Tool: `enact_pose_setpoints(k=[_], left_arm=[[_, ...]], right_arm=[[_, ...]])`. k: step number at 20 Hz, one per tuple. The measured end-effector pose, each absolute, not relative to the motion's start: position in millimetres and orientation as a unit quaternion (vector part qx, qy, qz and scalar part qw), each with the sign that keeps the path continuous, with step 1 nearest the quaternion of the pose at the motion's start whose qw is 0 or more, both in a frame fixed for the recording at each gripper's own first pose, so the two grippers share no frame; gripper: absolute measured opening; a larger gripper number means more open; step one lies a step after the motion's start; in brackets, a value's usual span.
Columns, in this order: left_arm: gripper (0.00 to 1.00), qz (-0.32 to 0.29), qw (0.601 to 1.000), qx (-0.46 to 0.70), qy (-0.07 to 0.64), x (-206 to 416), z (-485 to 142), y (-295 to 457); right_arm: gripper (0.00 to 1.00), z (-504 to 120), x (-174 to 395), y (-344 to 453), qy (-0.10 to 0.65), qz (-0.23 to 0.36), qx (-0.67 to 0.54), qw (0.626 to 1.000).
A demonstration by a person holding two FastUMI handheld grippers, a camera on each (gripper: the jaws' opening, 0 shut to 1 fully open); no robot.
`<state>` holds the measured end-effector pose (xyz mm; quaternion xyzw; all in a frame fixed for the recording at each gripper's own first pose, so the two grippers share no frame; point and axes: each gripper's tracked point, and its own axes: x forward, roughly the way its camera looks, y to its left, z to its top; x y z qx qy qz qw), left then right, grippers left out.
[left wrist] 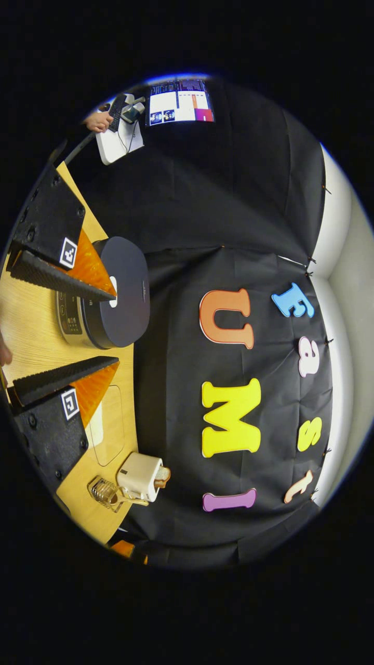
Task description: Close the left gripper, press the button to open the rice cooker; take a wooden spoon from the chopstick holder with the right hand, scoop a spoonful of rice and pour it into the rice cooker, then put the wooden spoon back into the chopstick holder.
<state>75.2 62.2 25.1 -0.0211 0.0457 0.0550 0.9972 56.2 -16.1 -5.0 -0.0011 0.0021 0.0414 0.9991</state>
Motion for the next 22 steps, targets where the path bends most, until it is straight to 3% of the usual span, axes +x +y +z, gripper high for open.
enact_pose_setpoints(k=[3,4,5,6,10,15,22], left_arm=[[0.60,0.069,0.995,-0.003,0.072,102.9,27.1,80.6],[0.45,0.082,0.993,0.006,0.084,111.1,24.3,89.5],[0.49,0.085,0.992,0.007,0.096,118.0,22.9,93.4],[0.25,0.081,0.991,0.003,0.110,124.9,19.3,94.3],[0.03,0.087,0.983,-0.019,0.161,148.2,5.5,104.8],[0.03,0.090,0.969,-0.024,0.229,163.1,-23.4,105.9],[0.03,0.110,0.963,-0.022,0.246,157.5,-37.8,114.9]], right_arm=[[0.95,-9.8,69.2,-18.8,0.007,0.052,0.009,0.999],[0.97,-11.0,73.5,-22.1,0.009,0.053,0.014,0.998],[0.95,-13.4,77.0,-26.6,0.010,0.052,0.020,0.998],[0.95,-14.3,81.8,-30.2,0.012,0.052,0.025,0.998],[0.95,-23.6,99.9,-51.8,0.012,0.040,0.026,0.999],[0.95,-44.5,118.0,-72.0,0.030,0.035,0.042,0.998],[0.95,-39.3,123.2,-78.2,0.003,0.045,0.021,0.999]])
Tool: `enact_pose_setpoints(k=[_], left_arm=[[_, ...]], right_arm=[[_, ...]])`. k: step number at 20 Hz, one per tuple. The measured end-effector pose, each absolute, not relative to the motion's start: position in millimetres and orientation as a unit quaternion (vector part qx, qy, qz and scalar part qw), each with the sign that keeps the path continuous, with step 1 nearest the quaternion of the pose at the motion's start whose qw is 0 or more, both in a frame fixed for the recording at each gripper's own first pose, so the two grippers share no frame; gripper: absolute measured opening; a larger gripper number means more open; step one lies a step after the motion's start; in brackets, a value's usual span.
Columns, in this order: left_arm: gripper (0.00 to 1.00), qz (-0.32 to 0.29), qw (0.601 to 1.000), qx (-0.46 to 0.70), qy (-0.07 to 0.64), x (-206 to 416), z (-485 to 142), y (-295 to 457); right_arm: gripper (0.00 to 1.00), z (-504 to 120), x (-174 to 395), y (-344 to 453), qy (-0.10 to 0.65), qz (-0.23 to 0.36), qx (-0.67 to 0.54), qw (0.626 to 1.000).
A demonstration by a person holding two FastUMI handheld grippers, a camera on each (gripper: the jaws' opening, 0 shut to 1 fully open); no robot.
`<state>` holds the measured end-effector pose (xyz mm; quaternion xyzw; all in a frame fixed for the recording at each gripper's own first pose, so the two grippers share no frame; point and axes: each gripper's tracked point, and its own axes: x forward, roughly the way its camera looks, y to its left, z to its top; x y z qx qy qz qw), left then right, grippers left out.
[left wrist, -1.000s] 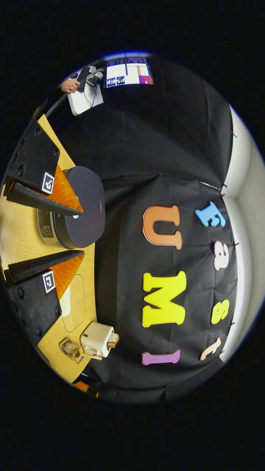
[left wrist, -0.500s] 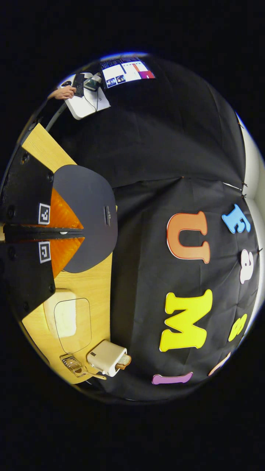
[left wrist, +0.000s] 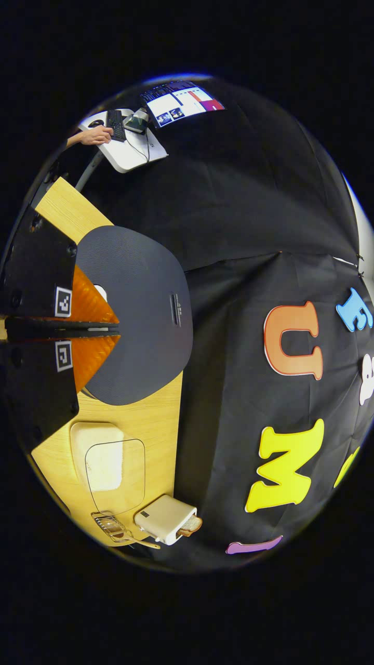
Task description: Close the left gripper, press the button to open the rice cooker; take a wooden spoon from the chopstick holder with the right hand, scoop a spoonful of rice and pour it into the rice cooker, then put the wooden spoon back into the chopstick holder.
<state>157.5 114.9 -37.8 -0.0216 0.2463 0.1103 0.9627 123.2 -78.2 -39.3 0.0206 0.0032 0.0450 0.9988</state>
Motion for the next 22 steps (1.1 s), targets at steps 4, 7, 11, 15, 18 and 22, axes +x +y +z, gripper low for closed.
enact_pose_setpoints(k=[4,7,11,15,18,22], left_arm=[[0.03,0.105,0.961,-0.037,0.254,156.5,-41.3,115.5],[0.03,0.101,0.959,-0.056,0.258,155.7,-45.8,112.4],[0.03,0.108,0.959,-0.054,0.255,154.7,-43.0,113.8],[0.03,0.133,0.968,-0.042,0.208,144.6,-18.4,117.1],[0.03,0.148,0.977,-0.016,0.153,134.5,21.1,116.8],[0.03,0.129,0.984,-0.007,0.120,116.6,43.5,86.4]], right_arm=[[0.95,-42.5,124.2,-72.8,0.004,0.058,0.024,0.998],[0.95,-50.8,122.9,-68.8,0.013,0.065,0.036,0.997],[0.95,-51.7,115.8,-69.8,0.022,0.067,0.044,0.997],[0.95,-45.8,105.0,-74.3,0.014,0.061,0.037,0.997],[0.96,-48.0,98.4,-74.5,0.018,0.059,0.028,0.998],[0.96,-49.9,89.2,-73.0,0.023,0.055,0.028,0.998]])
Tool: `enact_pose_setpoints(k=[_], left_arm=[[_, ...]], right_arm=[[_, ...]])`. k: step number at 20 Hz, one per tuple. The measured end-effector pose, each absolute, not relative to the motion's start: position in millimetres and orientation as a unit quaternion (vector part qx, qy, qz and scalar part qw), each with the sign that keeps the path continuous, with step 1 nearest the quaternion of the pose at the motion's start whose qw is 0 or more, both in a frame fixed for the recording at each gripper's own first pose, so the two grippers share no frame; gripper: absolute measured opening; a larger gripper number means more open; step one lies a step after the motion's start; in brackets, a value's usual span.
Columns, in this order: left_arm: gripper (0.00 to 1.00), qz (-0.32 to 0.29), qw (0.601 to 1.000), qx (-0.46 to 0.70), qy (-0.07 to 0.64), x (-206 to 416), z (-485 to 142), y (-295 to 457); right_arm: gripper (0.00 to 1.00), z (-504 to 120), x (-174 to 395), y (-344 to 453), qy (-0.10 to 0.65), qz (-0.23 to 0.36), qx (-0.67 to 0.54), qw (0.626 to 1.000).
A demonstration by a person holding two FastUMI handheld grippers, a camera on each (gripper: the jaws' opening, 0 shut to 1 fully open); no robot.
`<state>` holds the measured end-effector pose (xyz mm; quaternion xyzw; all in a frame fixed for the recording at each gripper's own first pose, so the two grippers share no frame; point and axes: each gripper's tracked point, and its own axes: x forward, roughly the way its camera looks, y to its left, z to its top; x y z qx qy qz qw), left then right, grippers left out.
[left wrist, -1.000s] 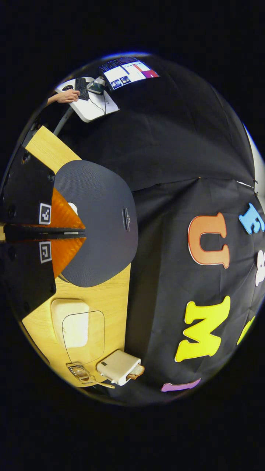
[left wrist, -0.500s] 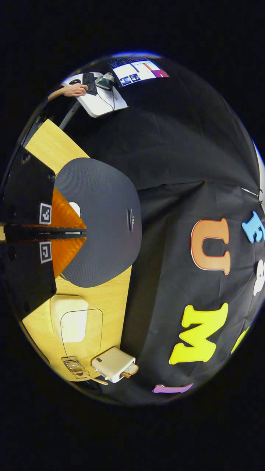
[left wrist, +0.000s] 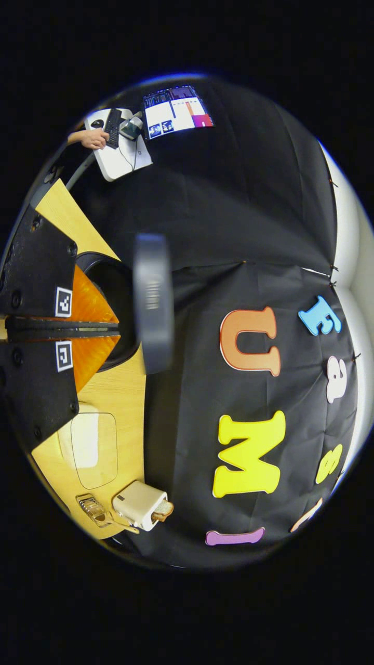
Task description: Close the left gripper, press the button to open the rice cooker; take a wooden spoon from the chopstick holder with the right hand, scoop a spoonful of rice and pour it into the rice cooker, then put the wooden spoon back into the chopstick holder.
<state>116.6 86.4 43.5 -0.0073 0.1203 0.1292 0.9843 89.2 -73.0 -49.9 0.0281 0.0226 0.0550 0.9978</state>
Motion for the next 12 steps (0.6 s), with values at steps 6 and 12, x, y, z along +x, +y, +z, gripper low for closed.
enact_pose_setpoints(k=[6,12], left_arm=[[0.12,0.106,0.991,0.015,0.082,94.4,47.4,50.6],[0.74,0.085,0.994,0.010,0.061,77.7,39.4,24.4]], right_arm=[[0.95,-50.2,85.2,-81.8,0.034,0.036,0.031,0.998],[0.95,-44.0,107.5,-93.6,0.044,0.014,0.039,0.998]])
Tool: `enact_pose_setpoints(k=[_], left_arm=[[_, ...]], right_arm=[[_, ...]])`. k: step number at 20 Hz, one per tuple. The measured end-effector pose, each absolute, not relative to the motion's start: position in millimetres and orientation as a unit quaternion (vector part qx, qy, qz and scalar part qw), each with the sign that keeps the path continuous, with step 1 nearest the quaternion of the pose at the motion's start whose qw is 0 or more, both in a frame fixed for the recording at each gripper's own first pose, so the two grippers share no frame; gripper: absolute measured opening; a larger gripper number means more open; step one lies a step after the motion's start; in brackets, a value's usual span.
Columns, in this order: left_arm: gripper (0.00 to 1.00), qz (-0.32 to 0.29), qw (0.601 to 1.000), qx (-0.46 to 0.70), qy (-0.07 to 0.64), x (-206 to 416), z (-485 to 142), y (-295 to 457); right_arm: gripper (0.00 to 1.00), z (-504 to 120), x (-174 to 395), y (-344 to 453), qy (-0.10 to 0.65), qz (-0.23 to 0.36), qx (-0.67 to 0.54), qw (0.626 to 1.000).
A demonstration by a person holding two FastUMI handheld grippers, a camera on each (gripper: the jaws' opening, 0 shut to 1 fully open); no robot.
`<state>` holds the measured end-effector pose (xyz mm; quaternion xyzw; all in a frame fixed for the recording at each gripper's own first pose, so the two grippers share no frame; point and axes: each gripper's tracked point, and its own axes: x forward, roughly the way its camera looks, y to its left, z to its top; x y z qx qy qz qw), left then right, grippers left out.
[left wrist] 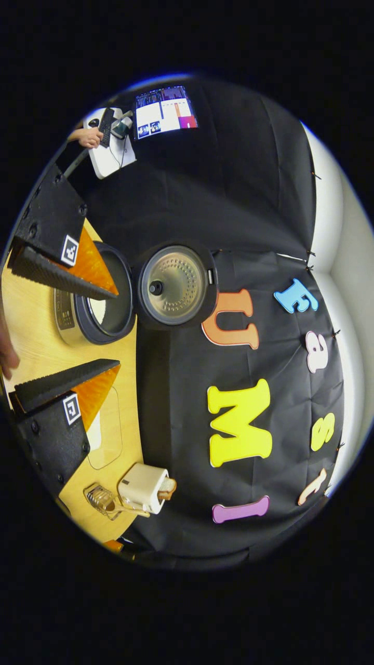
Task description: Close the left gripper, press the button to open the rice cooker; take a wooden spoon from the chopstick holder with the right hand, scoop a spoonful of rice and pour it into the rice cooker, then put the wooden spoon back into the chopstick holder.
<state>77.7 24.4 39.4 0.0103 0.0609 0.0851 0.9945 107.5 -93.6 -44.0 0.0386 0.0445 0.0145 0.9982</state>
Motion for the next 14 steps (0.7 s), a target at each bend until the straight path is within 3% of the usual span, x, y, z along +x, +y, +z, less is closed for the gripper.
enact_pose_setpoints(k=[1,2,14], left_arm=[[0.73,0.081,0.995,0.011,0.055,75.9,40.4,24.0],[1.00,0.077,0.996,0.011,0.052,76.9,37.3,23.2],[1.00,0.073,0.993,0.027,0.086,75.7,-8.7,28.8]], right_arm=[[0.95,-43.7,112.8,-94.2,0.047,0.013,0.040,0.998],[0.94,-42.8,120.5,-93.7,0.049,0.015,0.042,0.998],[0.96,-75.0,261.8,-92.6,0.145,0.017,0.067,0.987]])
